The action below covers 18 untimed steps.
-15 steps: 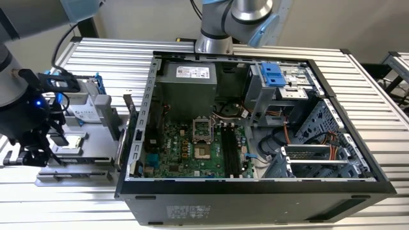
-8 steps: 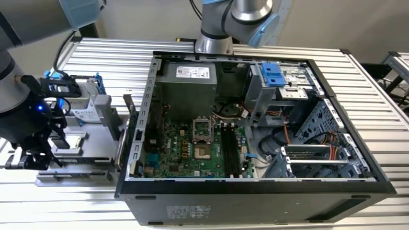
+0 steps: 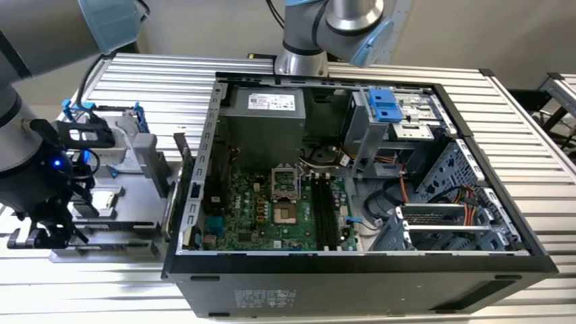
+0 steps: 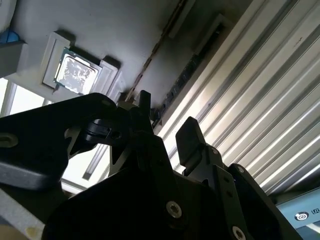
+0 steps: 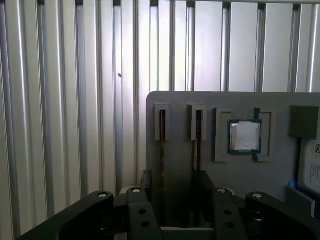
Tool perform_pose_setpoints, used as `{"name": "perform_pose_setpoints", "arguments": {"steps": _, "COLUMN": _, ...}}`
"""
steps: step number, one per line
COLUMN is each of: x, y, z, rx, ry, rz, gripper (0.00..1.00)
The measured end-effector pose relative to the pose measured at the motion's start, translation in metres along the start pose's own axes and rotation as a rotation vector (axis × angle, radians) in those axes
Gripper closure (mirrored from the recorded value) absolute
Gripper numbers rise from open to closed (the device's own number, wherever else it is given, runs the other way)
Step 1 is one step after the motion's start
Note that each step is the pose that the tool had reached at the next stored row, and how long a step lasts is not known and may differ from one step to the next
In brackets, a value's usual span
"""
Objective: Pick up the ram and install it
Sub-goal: 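Pick up the ram and move it above insertion slot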
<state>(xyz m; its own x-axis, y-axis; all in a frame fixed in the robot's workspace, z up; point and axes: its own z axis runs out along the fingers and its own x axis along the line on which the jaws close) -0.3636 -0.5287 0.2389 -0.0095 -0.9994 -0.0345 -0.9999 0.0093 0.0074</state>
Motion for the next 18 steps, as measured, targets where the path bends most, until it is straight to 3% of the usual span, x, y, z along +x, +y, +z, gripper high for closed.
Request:
{"name": "perform_pose_setpoints", "arguments": {"steps": 6, "x": 0.0067, "y": -0.0001, "z": 0.0069, "rx": 0.0003, "ry": -0.0002, "rz": 0.002, "gripper": 0.0}}
{"name": "perform_pose_setpoints", "arguments": {"steps": 18, "x": 0.0069, "y": 0.001, "z": 0.0267, "rx": 0.001, "ry": -0.0002, "rz": 0.002, "gripper": 0.0}}
